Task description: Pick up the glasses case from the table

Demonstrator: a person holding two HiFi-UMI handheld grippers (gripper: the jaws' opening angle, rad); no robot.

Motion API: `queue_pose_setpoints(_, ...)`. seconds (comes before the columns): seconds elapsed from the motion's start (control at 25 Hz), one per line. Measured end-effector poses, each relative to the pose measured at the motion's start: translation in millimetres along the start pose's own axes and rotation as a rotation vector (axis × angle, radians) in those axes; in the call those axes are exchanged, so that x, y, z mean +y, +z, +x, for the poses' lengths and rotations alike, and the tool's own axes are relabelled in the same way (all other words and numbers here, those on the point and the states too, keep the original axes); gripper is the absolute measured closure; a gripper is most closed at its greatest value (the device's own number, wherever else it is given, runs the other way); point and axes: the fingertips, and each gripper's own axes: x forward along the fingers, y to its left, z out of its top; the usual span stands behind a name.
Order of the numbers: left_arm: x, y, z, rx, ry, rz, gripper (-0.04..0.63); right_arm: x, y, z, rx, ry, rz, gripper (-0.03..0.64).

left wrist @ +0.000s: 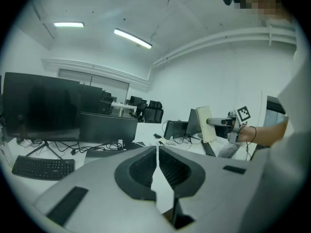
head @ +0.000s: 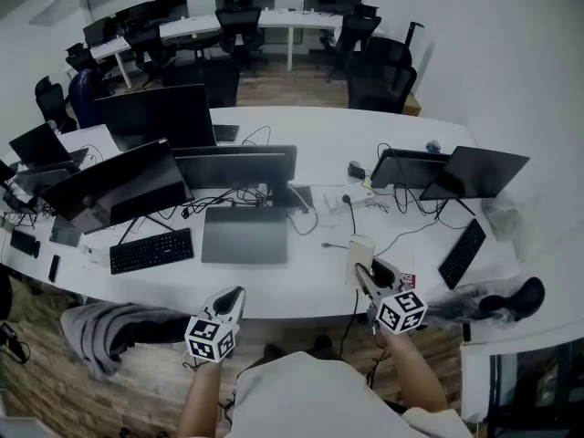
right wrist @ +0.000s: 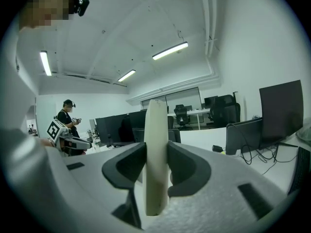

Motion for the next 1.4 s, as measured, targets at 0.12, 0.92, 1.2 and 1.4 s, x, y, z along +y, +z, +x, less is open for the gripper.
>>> queue_pose_setpoints(0.12, -3.8, 5.0, 4.2, -0.011, 0.03, -0.009, 0.581, -6.9, 8.5, -4.7, -0.015, 0.019, -0.027, 0.471)
queue_pose_setpoints(0.92, -40.7, 54.7, 35.7, -0.103, 0.131, 0.002, 0.581, -60.6, 61.8, -5.1, -0.104, 0.138, -0.045, 0.471)
queue_pose_setpoints(1.2, -43.8, 56.5, 37.6, -0.101, 0.138, 0.009, 0.581, -62.8, 68.6, -10.4, -0.119, 0.149, -0.061, 0.471)
queue_pose_setpoints(1.4, -44.9, 60.0, 37.6, -0.1, 0.14, 0.013, 0.581, -62.8, 70.3, -10.3, -0.122, 0.153, -0.063, 0.471)
